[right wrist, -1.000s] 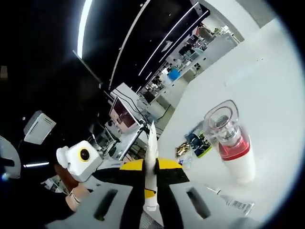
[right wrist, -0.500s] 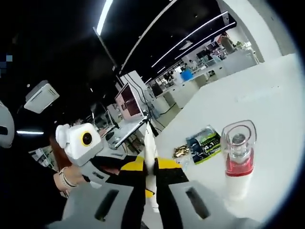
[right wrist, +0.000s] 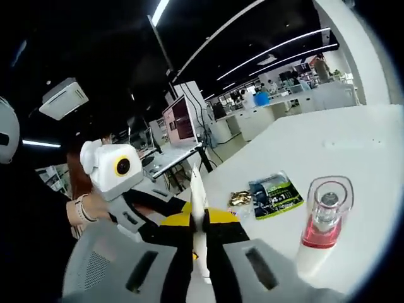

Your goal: Arrange the skincare products in the storage area until every visible bottle or jar stands upright without overlapping.

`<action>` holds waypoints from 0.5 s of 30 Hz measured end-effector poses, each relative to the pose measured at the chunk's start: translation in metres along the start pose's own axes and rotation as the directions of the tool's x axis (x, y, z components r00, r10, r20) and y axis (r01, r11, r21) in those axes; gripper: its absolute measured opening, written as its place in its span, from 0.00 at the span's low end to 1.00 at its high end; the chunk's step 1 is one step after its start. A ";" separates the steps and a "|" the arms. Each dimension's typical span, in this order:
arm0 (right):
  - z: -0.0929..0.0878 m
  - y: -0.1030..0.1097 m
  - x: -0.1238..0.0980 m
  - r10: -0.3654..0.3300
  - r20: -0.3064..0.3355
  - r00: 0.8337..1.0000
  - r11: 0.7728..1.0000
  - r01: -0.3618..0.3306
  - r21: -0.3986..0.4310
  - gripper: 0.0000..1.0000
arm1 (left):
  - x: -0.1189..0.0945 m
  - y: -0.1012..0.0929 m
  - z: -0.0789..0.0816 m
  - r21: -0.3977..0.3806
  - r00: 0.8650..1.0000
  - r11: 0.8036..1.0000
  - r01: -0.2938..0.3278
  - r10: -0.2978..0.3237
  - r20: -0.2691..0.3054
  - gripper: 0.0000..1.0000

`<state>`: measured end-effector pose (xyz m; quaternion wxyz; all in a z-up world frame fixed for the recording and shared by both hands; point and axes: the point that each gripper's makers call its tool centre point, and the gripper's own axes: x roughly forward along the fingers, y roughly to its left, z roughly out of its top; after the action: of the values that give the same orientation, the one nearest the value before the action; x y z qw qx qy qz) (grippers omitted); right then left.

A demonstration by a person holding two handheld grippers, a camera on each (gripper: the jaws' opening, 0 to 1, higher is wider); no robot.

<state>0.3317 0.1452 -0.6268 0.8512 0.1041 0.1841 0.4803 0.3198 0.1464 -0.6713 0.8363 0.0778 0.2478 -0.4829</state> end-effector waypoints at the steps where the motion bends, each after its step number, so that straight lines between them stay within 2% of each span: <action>1: -0.001 -0.001 0.000 0.004 -0.002 1.000 1.000 -0.004 0.000 0.04 | 0.000 -0.001 -0.001 0.003 1.000 1.000 0.012 -0.012 -0.002 0.24; 6: -0.002 -0.002 -0.001 0.001 -0.010 1.000 1.000 -0.001 -0.018 0.04 | 0.003 -0.002 -0.001 -0.025 0.999 0.999 0.044 -0.044 0.009 0.24; 7: -0.003 -0.001 -0.001 0.006 -0.020 1.000 0.999 -0.007 -0.045 0.04 | 0.003 -0.002 -0.002 -0.022 0.998 0.998 0.054 -0.054 0.008 0.24; 10: -0.002 -0.001 -0.004 0.010 -0.022 1.000 0.999 -0.011 -0.041 0.04 | 0.003 -0.002 -0.001 -0.015 0.996 0.996 0.090 -0.090 0.012 0.27; 11: -0.001 0.000 -0.005 0.020 -0.017 1.000 0.999 -0.020 -0.043 0.04 | 0.002 -0.004 0.005 0.063 0.992 0.991 0.119 -0.122 0.041 0.28; 12: 0.002 0.003 -0.007 0.036 -0.005 0.999 0.998 -0.036 -0.053 0.04 | 0.000 -0.005 0.007 0.086 0.990 0.988 0.125 -0.130 0.053 0.28; 14: 0.006 0.007 -0.008 0.060 0.005 0.998 0.995 -0.059 -0.081 0.04 | -0.002 -0.010 0.009 0.078 0.983 0.982 0.171 -0.175 0.053 0.26; 15: 0.007 0.010 -0.009 0.076 0.006 0.997 0.993 -0.075 -0.088 0.04 | -0.003 -0.011 0.011 0.098 0.980 0.978 0.183 -0.190 0.064 0.26</action>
<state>0.3231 0.1428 -0.6149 0.8370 0.0757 0.1549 0.5194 0.3129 0.1388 -0.6587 0.7913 0.0748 0.2010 -0.5726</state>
